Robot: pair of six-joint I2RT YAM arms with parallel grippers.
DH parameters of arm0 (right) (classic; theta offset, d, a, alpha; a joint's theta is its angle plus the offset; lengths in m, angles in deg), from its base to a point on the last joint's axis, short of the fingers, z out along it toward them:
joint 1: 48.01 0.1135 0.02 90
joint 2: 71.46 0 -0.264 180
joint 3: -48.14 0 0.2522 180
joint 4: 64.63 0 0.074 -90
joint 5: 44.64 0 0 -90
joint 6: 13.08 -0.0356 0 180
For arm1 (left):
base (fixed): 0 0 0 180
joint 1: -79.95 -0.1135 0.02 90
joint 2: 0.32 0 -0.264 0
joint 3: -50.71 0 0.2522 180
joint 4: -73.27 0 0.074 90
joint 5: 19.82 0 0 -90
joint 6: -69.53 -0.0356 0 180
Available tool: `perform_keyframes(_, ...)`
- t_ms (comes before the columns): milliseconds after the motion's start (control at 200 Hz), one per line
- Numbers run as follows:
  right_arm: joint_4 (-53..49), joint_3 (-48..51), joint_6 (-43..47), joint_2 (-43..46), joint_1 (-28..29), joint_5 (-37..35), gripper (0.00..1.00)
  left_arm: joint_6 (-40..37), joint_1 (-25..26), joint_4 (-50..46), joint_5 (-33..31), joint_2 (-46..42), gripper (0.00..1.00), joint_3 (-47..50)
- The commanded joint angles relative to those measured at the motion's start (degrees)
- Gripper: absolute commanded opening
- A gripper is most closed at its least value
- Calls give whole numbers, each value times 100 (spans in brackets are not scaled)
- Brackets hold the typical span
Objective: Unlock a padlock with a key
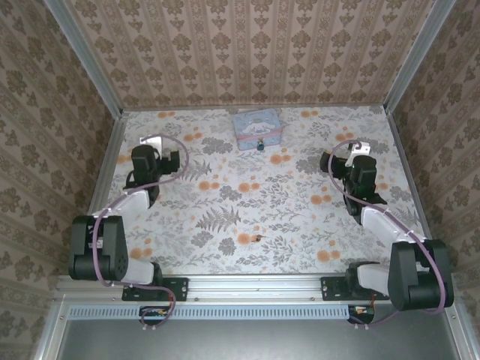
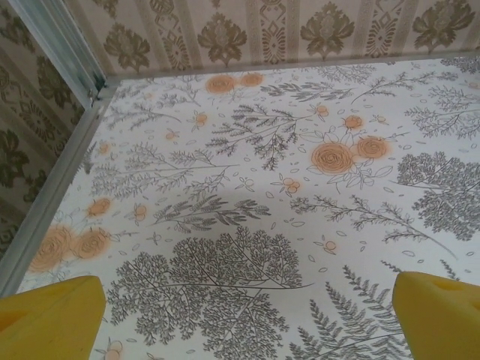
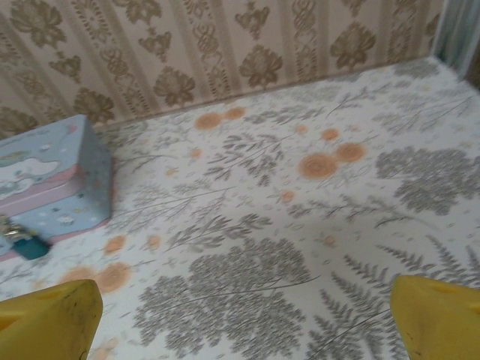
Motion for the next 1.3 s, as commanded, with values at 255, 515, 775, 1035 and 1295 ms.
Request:
perform_keyframes(255,-1711,-2356,-1446,-1721,-21,1948,96,1553,771,-2041,713,1004,100,-1932)
perform_keyframes(515,-2336,-4310,-2200,-3497,65,2670,86,2359,1036,-2222,1697,2322,100,-3423)
perform_keyframes(775,-2842,-5952,-2563,-4851,292,2877,82,3078,1045,-2052,2575,3491,100,-4632)
perform_keyframes(1035,-3092,-7238,-2783,-5954,501,2826,78,3613,1115,-1854,2947,4345,100,-5458)
perform_keyframes(1295,-3421,-8293,-2814,-6780,663,2817,76,4004,1251,-1781,3156,5092,100,-6218)
